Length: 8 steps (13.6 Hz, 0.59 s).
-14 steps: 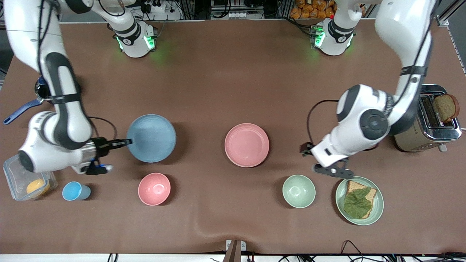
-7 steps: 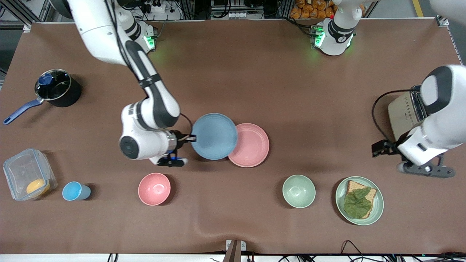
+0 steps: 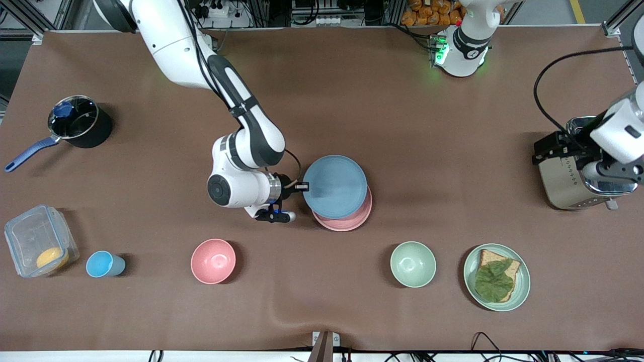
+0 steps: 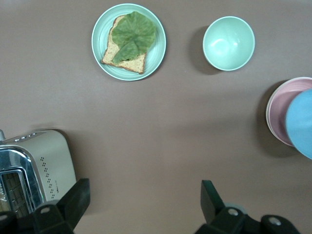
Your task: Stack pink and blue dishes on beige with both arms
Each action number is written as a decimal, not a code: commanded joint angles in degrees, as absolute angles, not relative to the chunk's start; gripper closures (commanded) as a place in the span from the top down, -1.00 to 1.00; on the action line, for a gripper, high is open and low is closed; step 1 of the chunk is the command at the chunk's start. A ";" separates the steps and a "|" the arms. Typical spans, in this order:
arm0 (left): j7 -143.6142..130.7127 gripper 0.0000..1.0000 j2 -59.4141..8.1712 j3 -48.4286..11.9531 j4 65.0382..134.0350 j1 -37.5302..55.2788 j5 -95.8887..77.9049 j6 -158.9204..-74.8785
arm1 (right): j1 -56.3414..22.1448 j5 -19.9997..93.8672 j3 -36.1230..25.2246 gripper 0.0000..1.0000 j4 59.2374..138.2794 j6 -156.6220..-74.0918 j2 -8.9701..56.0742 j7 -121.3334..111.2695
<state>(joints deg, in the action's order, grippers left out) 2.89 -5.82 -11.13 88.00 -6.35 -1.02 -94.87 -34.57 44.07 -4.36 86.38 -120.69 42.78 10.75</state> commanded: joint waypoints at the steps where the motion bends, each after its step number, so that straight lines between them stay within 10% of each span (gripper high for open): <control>1: 4.13 1.00 -2.99 -6.78 93.41 -1.33 -2.02 -97.63 | -35.16 45.97 -5.19 -1.00 83.42 -121.63 44.82 11.34; 2: 4.22 1.00 -0.90 -5.11 95.78 -0.27 -2.37 -99.91 | -35.24 46.40 -5.10 -1.00 82.97 -122.68 45.26 11.51; 4: 4.14 1.00 1.58 -2.55 98.61 1.57 -2.64 -102.47 | -35.33 47.89 -5.19 -0.25 82.79 -124.10 45.79 11.78; 5: 4.83 1.00 1.58 -2.37 98.53 2.19 -2.55 -102.39 | -35.42 47.99 -5.19 0.83 82.18 -124.28 45.88 11.69; 8: 4.92 1.00 1.32 -2.20 97.82 1.68 -1.93 -100.74 | -35.95 47.90 -5.19 1.00 81.65 -124.89 45.70 11.34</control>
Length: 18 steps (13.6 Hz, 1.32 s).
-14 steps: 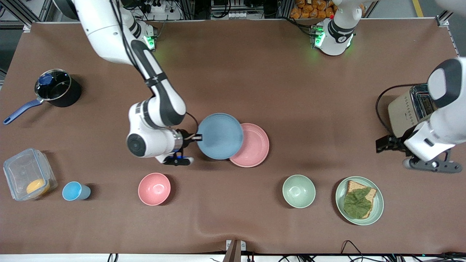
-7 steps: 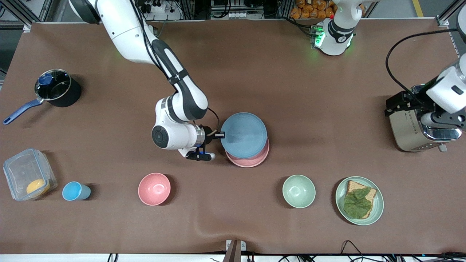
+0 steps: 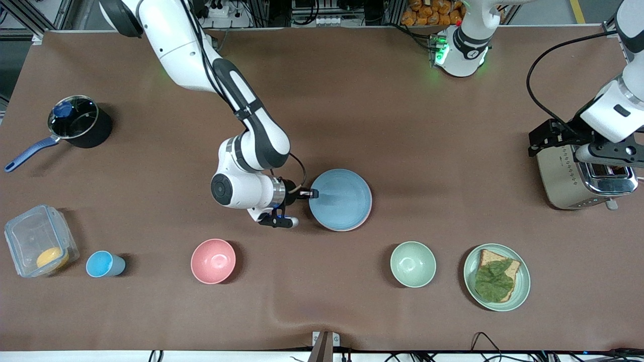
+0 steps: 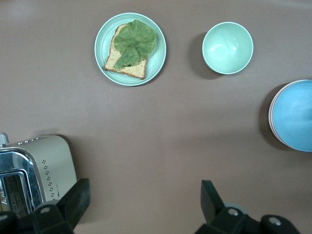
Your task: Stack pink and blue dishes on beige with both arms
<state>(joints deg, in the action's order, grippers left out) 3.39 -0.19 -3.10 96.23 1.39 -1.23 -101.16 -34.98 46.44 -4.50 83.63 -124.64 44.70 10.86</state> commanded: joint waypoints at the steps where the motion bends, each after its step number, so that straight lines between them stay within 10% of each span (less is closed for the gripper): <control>1: 5.01 1.00 1.32 -2.20 97.82 1.50 -1.93 -100.46 | -35.86 47.64 -5.27 1.00 81.56 -124.72 45.18 11.42; 12: 4.66 1.00 0.88 -2.72 96.77 2.11 -1.76 -100.46 | -22.43 23.75 -17.13 1.00 79.80 -93.80 33.93 -4.46; 18: 4.66 1.00 0.88 -2.72 96.77 1.85 -1.85 -100.37 | -15.83 13.57 -21.54 1.00 81.11 -90.70 26.22 -12.04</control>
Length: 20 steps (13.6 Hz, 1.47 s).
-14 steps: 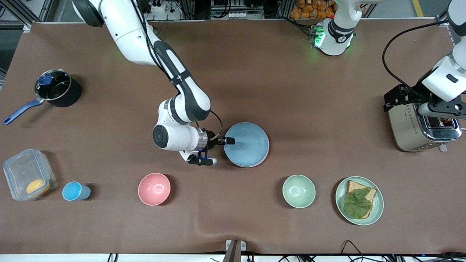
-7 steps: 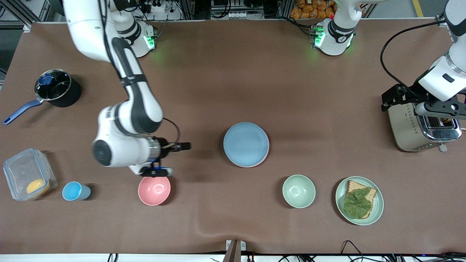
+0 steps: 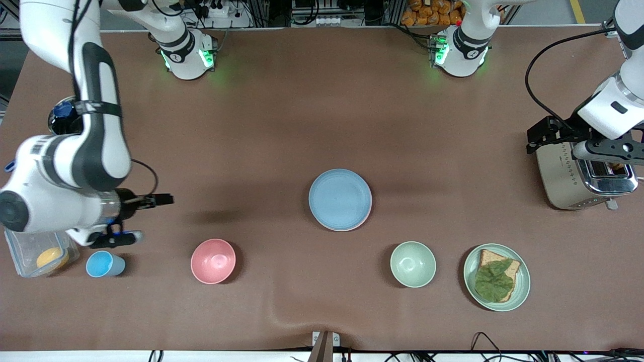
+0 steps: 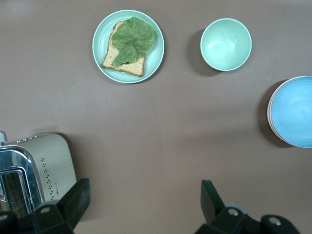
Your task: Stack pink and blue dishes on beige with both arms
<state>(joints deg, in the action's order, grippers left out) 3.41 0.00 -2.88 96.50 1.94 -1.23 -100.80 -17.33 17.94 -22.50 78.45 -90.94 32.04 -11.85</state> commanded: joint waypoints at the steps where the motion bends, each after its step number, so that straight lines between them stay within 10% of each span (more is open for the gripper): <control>1: 4.66 1.00 0.88 -2.72 96.77 1.85 -1.85 -100.37 | -14.86 9.36 -20.92 1.00 82.17 -90.88 23.32 -12.22; 12: 4.57 1.00 0.88 -2.72 96.77 1.67 -1.85 -100.37 | 4.64 -0.44 1.82 1.00 86.57 -80.16 5.36 -10.63; 20: 4.13 1.00 0.79 -2.64 96.33 1.58 -1.76 -100.37 | 3.96 -2.81 2.20 1.00 85.08 -81.47 5.98 -6.69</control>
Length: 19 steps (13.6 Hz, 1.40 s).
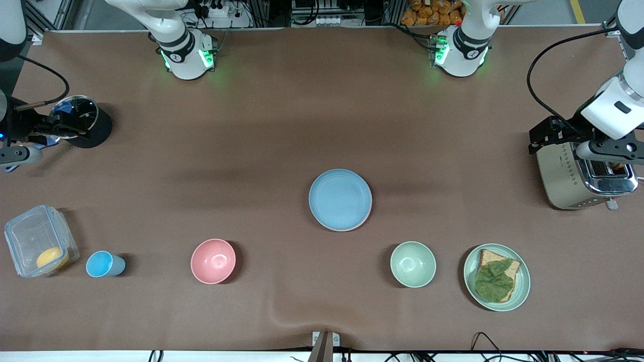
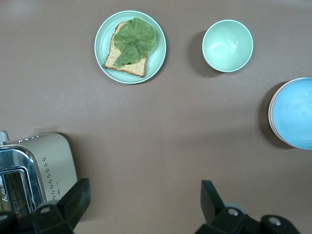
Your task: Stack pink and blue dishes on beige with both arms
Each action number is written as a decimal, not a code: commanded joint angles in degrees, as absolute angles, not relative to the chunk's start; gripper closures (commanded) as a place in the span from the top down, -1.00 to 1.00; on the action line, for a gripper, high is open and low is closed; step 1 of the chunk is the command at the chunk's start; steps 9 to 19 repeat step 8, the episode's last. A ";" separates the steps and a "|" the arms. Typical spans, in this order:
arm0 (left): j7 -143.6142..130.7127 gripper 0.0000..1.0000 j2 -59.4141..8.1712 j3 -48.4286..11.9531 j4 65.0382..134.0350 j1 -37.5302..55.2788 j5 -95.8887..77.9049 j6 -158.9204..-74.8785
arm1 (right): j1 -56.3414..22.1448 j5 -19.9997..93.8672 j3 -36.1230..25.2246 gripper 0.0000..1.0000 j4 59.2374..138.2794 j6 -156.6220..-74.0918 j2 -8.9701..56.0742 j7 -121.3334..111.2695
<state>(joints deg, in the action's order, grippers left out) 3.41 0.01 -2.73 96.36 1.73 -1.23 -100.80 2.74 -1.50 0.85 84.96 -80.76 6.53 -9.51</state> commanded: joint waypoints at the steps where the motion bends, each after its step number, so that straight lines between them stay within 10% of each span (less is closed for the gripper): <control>1: 4.04 1.00 0.79 -2.64 96.33 1.58 -1.76 -100.37 | 3.96 -2.81 2.20 1.00 85.08 -82.69 6.06 -7.11; 19: 4.04 1.00 0.26 -2.64 95.71 1.58 -1.76 -100.02 | 4.13 -2.72 2.20 1.00 85.08 -85.25 5.98 -7.21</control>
